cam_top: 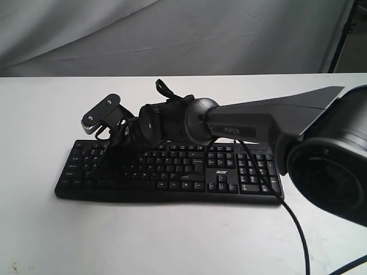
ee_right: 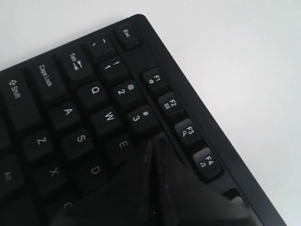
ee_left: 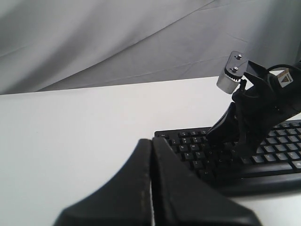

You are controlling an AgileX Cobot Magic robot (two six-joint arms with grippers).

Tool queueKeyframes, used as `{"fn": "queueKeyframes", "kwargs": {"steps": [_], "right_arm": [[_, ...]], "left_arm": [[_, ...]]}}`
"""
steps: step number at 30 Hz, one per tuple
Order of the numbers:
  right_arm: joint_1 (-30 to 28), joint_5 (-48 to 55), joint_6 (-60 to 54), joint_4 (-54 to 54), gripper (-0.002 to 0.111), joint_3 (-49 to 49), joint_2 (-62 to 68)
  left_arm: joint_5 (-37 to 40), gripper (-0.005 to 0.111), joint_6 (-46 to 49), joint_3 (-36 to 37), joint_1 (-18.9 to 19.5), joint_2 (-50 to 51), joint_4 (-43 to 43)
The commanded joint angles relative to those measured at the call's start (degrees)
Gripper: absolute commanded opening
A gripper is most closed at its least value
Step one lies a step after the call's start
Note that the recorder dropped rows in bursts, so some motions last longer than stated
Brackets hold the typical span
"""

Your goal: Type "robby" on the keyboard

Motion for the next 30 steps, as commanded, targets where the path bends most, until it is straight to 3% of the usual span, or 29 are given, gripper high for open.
{"fn": "queueKeyframes", "kwargs": {"steps": [1,8,19,30], "right_arm": [[0.0,-0.6,-0.3,-0.4,0.000,-0.3,-0.6],[-1.1,1.2,-0.2,-1.2,0.000,1.2,-5.8],[-4.4,-4.8,-0.2,-0.6,0.000,19.8,-16.9],[-5.7,-6.4,-0.2,-0.4,0.000,21.7,-14.8]], "left_arm": [[-0.4,0.000,-0.2,0.2,-0.4,-0.2,0.3],[-0.4,0.000,-0.2,0.2,-0.4,-0.2,0.3],[-0.4,0.000,-0.2,0.2,-0.4,-0.2,0.3],[-0.4,0.000,-0.2,0.2,-0.4,-0.2,0.3]]}}
